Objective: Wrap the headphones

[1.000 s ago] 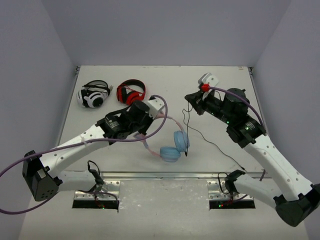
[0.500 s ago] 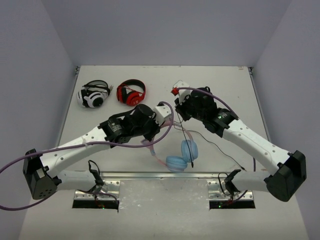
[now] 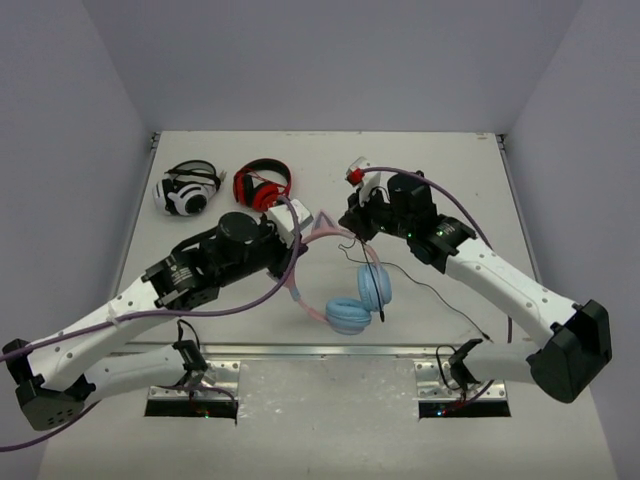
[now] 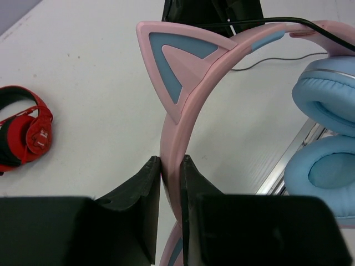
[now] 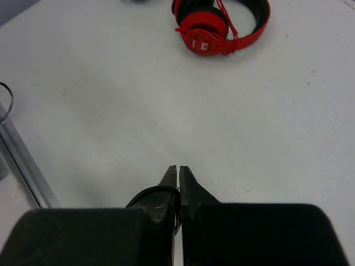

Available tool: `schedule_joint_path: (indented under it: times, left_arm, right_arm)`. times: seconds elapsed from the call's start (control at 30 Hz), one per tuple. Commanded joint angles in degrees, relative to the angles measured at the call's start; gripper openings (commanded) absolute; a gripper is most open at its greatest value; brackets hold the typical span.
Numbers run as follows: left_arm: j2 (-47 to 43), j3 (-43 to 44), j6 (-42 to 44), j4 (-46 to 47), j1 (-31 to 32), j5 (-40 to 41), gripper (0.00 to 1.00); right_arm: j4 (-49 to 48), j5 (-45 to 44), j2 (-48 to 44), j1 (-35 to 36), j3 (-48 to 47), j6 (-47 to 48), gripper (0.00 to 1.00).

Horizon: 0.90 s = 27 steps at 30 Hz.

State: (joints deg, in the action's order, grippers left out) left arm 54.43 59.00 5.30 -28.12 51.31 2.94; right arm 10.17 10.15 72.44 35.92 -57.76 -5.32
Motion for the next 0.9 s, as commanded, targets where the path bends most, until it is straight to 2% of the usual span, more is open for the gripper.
schedule_joint_path:
  times: [0.0,0.07,0.2,0.33,0.37,0.47,0.57,0.63,0.67,0.7,0.73,0.87]
  left_arm:
    - [-5.8,1.0,-3.3,13.2,1.8,-7.3,0.00]
    - [-7.3,0.8,-5.7,17.2,1.8,-6.2,0.00]
    - [-9.7,1.8,-11.8,22.7,1.8,-5.0,0.00]
    - [-10.3,2.3,-15.5,26.8,1.8,-1.3,0.00]
    - [-9.6,3.0,-16.0,26.5,1.8,1.1,0.00]
    - [-9.5,3.7,-18.0,29.5,1.8,4.8,0.00]
    - [-10.0,3.6,-19.9,33.0,1.8,9.0,0.00]
    - [-10.2,3.8,-20.3,34.8,1.8,11.8,0.00]
    - [-10.1,4.5,-20.8,35.1,1.8,16.4,0.00]
    - [-10.0,5.2,-20.4,35.1,1.8,18.6,0.00]
    - [-9.1,7.0,-19.8,35.1,1.8,23.0,0.01]
    - [-5.5,13.2,-16.8,33.5,1.8,33.6,0.00]
  right_arm:
    - [-9.0,6.6,-0.2,-1.1,0.2,-3.2,0.01]
    - [-11.9,11.9,-0.6,-1.3,1.5,-5.1,0.01]
    - [-25.0,23.0,-1.4,-3.3,4.8,-11.0,0.02]
    - [-38.1,29.6,-0.6,-4.5,7.5,-17.9,0.18]
    - [-39.5,30.6,0.0,-4.5,7.4,-18.7,0.27]
    - [-45.8,32.9,3.8,-4.6,6.8,-22.4,0.31]
    - [-55.1,34.2,9.1,-4.6,7.7,-27.5,0.31]
    - [-60.6,34.8,11.8,-4.6,8.2,-31.4,0.24]
    - [-62.6,35.7,14.5,-4.6,8.3,-32.6,0.21]
    - [-64.3,36.2,15.9,-4.6,8.6,-35.3,0.14]
    - [-68.3,36.7,18.3,-4.6,9.0,-36.7,0.12]
    - [-77.5,37.1,21.7,-4.5,12.3,-41.7,0.12]
